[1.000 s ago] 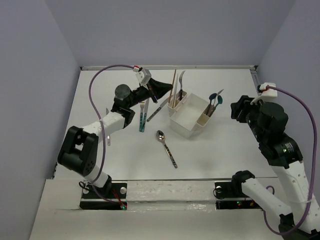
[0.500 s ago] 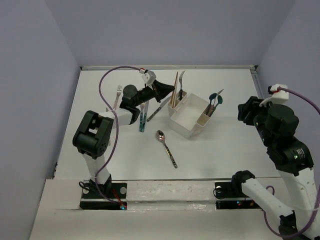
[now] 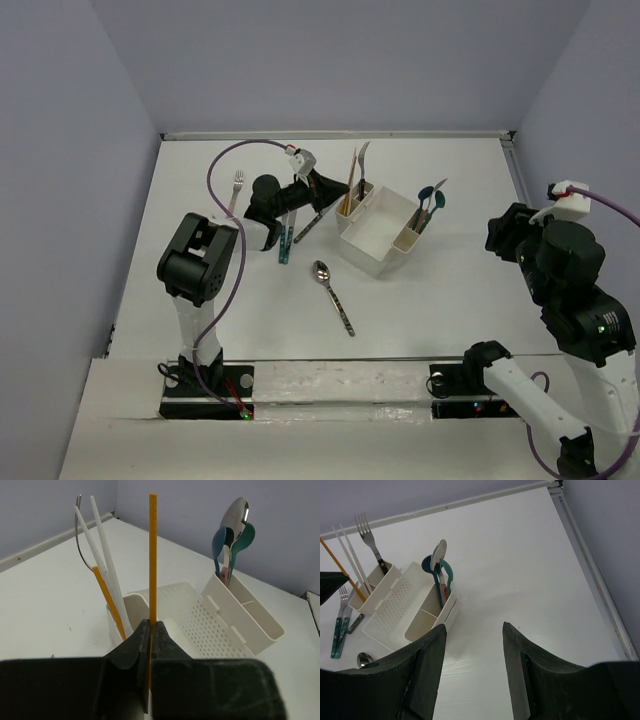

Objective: Sort the eating utensils into containers

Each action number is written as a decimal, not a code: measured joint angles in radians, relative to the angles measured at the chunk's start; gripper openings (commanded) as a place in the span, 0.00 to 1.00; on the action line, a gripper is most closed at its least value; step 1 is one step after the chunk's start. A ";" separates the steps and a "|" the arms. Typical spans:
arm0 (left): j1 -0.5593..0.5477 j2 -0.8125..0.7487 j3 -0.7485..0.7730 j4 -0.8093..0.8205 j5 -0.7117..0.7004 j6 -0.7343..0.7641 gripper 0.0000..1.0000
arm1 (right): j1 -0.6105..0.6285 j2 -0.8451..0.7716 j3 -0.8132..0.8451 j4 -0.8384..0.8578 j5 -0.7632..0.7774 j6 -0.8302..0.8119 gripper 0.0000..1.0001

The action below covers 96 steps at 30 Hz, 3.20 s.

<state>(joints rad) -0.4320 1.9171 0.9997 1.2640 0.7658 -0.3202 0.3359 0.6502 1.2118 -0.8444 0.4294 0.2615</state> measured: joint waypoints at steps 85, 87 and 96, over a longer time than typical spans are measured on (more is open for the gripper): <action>0.598 -0.306 0.043 -1.681 -0.620 0.687 0.00 | 0.000 0.235 -0.082 0.193 -0.194 -0.011 0.58; 0.599 -0.340 0.116 -1.700 -0.597 0.678 0.00 | 0.000 0.237 -0.082 0.193 -0.197 -0.010 0.59; 0.488 -0.460 0.586 -1.680 -0.390 0.630 0.00 | 0.000 0.317 0.058 0.285 -0.481 0.026 0.62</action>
<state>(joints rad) 0.0563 1.4574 1.5852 -0.4160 0.3756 0.3099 0.3359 0.9668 1.2697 -0.5591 -0.0513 0.2878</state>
